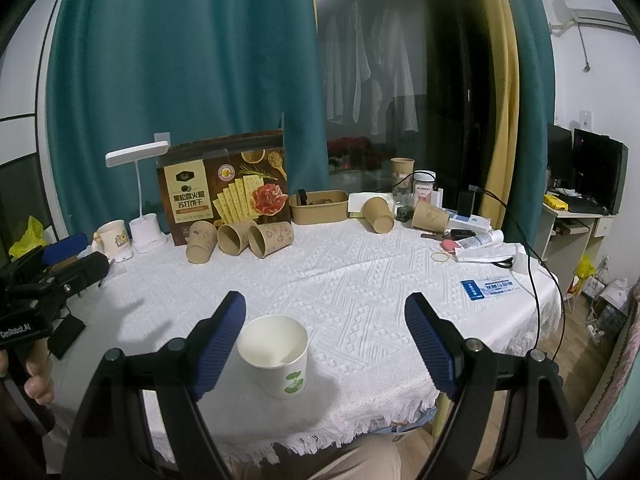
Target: Flip cup upright
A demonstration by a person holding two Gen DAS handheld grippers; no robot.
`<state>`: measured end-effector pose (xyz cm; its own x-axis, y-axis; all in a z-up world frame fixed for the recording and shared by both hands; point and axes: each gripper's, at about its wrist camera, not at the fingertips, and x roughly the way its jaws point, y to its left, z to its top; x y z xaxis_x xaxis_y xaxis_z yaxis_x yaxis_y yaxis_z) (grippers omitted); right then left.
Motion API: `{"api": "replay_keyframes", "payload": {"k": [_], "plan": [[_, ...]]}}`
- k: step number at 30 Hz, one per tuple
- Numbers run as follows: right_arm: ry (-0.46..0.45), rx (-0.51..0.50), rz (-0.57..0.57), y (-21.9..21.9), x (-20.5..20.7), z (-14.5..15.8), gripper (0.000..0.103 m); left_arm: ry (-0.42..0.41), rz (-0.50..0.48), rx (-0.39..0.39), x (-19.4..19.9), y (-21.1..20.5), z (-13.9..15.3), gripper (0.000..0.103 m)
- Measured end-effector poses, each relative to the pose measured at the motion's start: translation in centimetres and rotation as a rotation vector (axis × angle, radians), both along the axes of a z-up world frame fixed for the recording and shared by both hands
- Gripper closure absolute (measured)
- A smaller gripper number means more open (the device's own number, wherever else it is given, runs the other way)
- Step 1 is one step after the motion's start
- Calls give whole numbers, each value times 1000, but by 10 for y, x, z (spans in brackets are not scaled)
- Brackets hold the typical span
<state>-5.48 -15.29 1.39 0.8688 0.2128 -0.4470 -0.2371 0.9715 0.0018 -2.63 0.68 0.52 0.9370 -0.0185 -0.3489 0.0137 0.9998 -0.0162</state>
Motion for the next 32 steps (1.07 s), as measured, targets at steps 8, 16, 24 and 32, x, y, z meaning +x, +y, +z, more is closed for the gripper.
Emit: {"api": "replay_keyframes", "payload": {"k": [8, 16, 24, 32], "plan": [[0, 0, 0, 0, 0, -1, 23, -5, 1, 1, 1, -3, 0, 12], [-1, -1, 1, 0, 0, -1, 23, -5, 3, 0, 1, -3, 0, 12], [1, 0, 2, 0, 0, -1, 23, -2, -3, -2, 2, -5, 0, 12], [4, -8, 1, -1, 2, -3, 23, 11, -27, -12, 5, -7, 0, 12]]}}
